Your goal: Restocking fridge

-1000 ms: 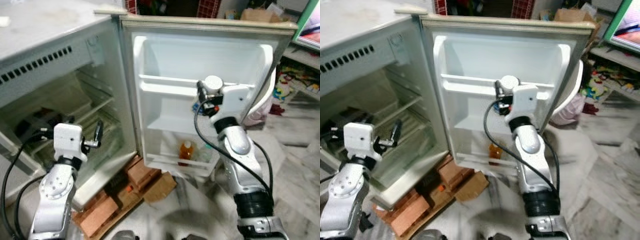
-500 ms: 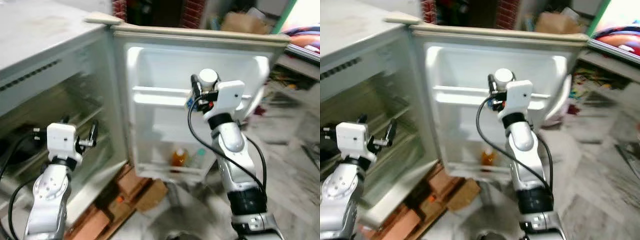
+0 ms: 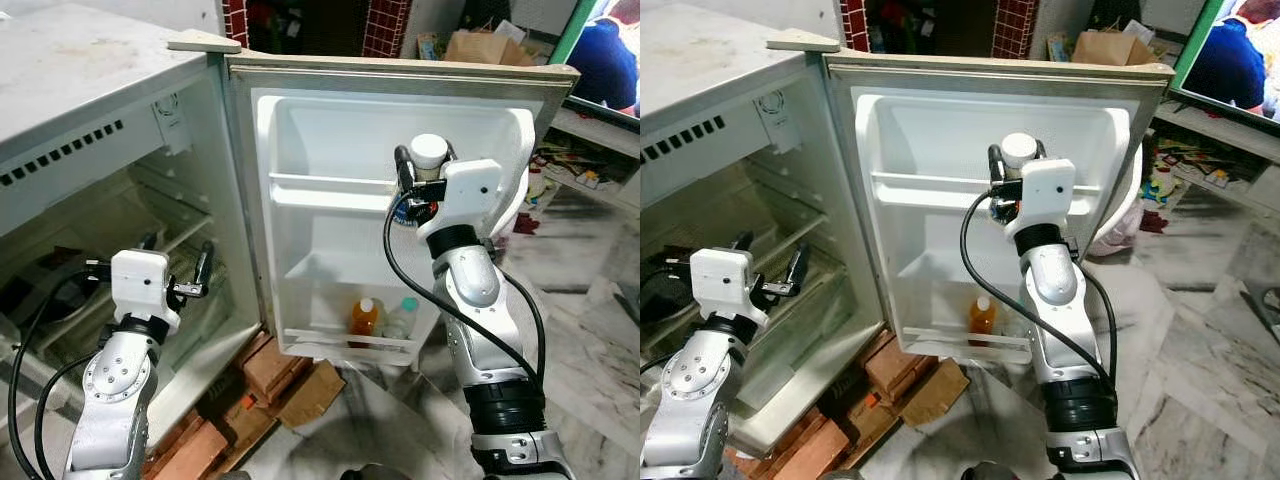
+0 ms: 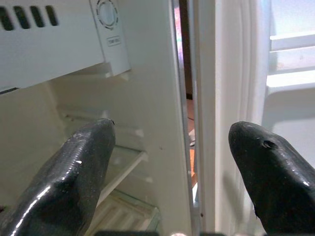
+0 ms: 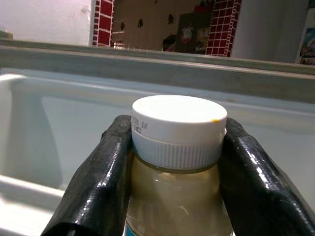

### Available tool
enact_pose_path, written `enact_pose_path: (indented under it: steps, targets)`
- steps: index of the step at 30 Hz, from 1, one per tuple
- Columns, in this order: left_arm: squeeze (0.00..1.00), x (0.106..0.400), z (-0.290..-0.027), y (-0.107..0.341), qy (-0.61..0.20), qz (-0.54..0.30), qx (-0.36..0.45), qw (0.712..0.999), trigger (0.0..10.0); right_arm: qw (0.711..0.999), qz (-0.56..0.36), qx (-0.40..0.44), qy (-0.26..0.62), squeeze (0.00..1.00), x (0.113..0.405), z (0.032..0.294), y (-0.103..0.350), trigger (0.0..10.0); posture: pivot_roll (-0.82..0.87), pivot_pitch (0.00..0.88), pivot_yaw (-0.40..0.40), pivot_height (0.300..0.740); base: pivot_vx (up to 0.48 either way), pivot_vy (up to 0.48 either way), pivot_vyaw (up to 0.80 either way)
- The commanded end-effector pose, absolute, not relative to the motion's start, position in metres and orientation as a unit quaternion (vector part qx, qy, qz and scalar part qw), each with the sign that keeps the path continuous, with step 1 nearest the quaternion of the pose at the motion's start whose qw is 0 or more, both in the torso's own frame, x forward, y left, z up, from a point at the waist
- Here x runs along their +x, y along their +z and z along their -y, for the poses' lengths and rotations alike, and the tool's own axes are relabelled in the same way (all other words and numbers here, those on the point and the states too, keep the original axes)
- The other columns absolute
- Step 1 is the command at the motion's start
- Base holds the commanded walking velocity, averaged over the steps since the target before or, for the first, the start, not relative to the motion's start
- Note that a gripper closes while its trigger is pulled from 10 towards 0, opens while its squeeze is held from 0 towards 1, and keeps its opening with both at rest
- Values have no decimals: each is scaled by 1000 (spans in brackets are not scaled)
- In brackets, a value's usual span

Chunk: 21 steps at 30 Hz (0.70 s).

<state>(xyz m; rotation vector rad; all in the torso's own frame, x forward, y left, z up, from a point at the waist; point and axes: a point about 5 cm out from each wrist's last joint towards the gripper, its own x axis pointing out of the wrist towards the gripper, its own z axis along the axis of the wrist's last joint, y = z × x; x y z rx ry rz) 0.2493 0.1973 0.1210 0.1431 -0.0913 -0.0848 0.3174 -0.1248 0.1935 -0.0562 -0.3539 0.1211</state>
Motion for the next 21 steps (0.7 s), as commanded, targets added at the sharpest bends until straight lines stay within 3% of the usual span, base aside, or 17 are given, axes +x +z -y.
enact_pose_path:
  steps: [1,15,21]
  targets:
    - [0,249,-195,125,-45,53,69,995,10000,972,228,-28,51,0,318,124,222,10000,109,0,-29,740,0,0,0]
    - [0,246,-196,124,-46,49,70,995,10000,954,295,-41,18,0,333,128,273,10000,125,0,-32,740,0,0,0]
    - [0,247,-197,123,-47,49,70,995,10000,952,282,-115,-28,0,347,149,258,10000,132,0,-31,740,0,0,0]
